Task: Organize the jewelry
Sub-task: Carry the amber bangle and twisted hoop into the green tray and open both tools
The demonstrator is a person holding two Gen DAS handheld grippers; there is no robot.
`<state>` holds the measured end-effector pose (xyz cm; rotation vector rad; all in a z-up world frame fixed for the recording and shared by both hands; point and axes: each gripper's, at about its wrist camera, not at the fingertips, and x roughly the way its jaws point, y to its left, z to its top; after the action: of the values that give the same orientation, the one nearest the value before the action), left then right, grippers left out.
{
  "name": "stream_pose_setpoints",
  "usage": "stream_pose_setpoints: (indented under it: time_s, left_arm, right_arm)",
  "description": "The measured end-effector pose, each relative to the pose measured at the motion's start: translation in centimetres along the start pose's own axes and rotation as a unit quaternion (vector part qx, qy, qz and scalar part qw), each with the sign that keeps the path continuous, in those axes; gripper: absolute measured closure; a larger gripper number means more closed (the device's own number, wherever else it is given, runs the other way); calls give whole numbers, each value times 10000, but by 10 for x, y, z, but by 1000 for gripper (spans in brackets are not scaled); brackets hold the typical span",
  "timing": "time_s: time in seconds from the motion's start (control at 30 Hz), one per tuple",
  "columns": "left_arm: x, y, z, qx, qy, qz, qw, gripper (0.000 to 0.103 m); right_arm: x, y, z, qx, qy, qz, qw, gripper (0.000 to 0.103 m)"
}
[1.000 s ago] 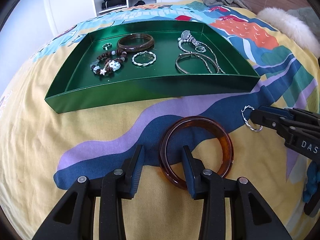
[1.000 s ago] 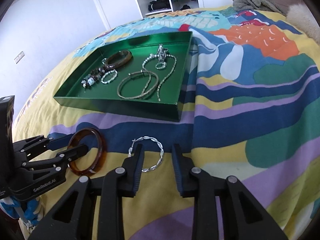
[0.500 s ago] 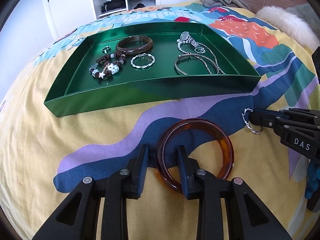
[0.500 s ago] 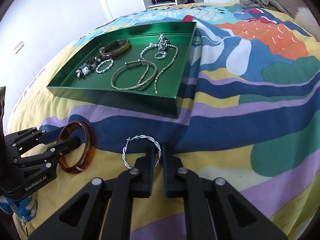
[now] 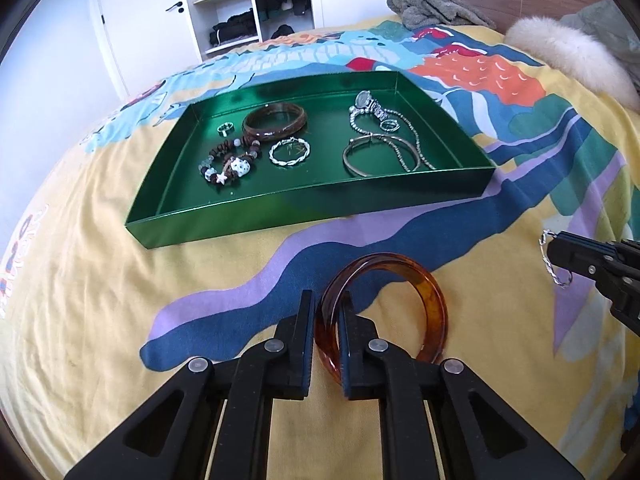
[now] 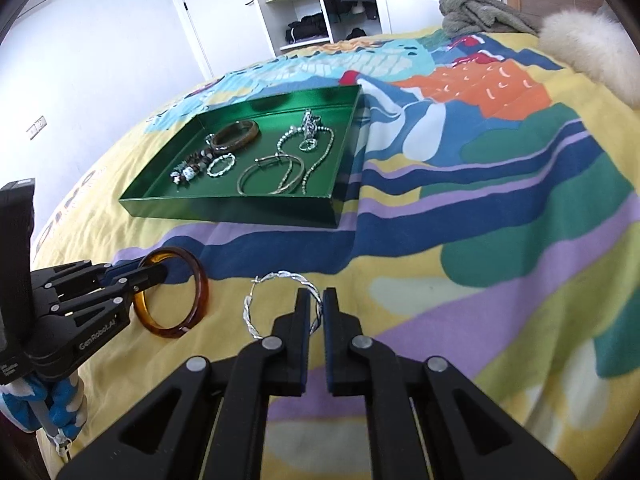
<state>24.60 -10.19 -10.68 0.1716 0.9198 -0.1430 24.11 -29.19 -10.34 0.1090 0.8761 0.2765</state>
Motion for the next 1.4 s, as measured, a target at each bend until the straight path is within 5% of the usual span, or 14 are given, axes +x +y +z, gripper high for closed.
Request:
stream_pose_setpoints:
  time_s: [0.77,1.4]
  left_arm:
    - [-128,-7,-28,391,-738,384,9958,93]
    - [-180,37,-8,62,-1280,536,9903,93]
  right_arm:
    - [-125,42,-41,-103,-727,-65,9973,98]
    - [-171,62,-21,-376,-1191,-152,9921,98]
